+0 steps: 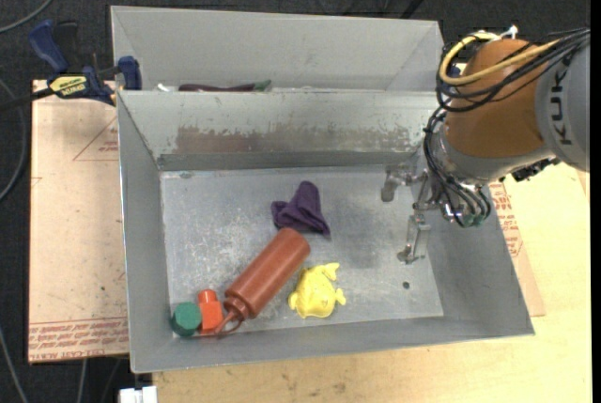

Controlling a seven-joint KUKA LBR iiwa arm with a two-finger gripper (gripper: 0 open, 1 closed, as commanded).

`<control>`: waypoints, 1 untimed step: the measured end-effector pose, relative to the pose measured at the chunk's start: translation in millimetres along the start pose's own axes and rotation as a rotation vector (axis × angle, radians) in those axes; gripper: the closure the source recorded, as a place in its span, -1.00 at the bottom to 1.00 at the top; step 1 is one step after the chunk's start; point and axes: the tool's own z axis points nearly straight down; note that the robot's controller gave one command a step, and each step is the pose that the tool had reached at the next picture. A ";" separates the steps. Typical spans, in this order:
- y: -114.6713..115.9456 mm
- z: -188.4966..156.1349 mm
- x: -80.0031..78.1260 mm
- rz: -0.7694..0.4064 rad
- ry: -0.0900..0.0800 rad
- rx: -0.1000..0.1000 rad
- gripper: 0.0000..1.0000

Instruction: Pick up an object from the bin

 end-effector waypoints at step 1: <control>0.3 -4.5 -1.7 -0.002 -0.008 0.001 -1.00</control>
Offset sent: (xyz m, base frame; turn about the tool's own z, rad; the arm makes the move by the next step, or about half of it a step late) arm 0.0563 0.0705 -0.0921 0.0198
